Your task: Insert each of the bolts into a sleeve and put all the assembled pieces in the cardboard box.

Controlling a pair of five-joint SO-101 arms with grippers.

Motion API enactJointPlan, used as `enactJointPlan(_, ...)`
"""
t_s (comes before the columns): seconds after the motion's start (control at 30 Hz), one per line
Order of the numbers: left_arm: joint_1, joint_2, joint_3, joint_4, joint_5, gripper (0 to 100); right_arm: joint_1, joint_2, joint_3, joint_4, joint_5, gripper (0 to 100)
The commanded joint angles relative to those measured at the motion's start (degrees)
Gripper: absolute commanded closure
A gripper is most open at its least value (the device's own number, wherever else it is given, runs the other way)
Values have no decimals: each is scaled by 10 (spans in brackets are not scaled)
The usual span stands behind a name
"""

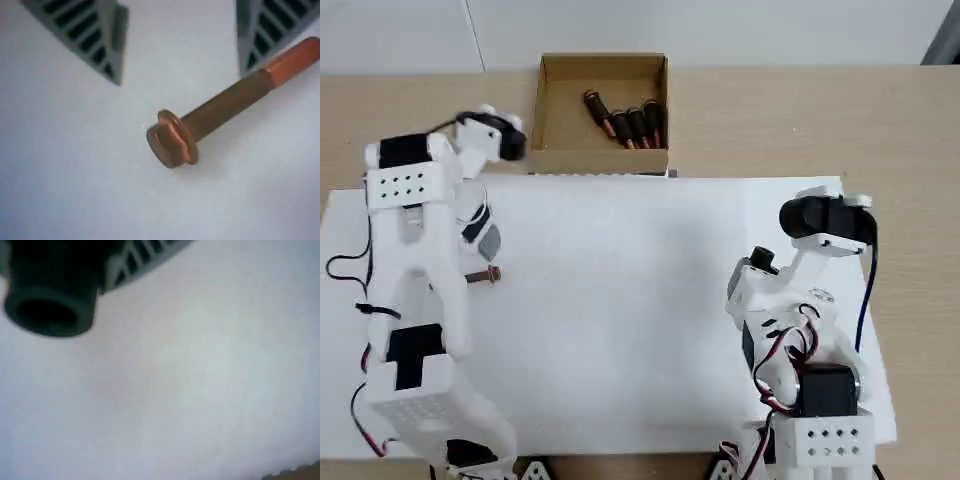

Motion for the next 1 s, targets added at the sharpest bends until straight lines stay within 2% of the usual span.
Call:
enactJointPlan(0.0, -4, -25, 18, 11, -107, 900, -1, -7, -4, -7, 6, 996)
enactJointPlan(0.2, -24, -15, 22, 7, -216, 896, -3, -7, -4, -11, 37, 996)
enactJointPlan(0.43, -37, -10, 22, 7, -278, 889, -4, -7, -4, -14, 51, 996)
enactJointPlan(0.57, -37, -9, 24, -4, -281, 837, -3, -7, -4, -13, 51, 996)
enactJointPlan(0.97, -33, 68, 22, -52, -281, 837, -1, -7, -4, -13, 51, 996)
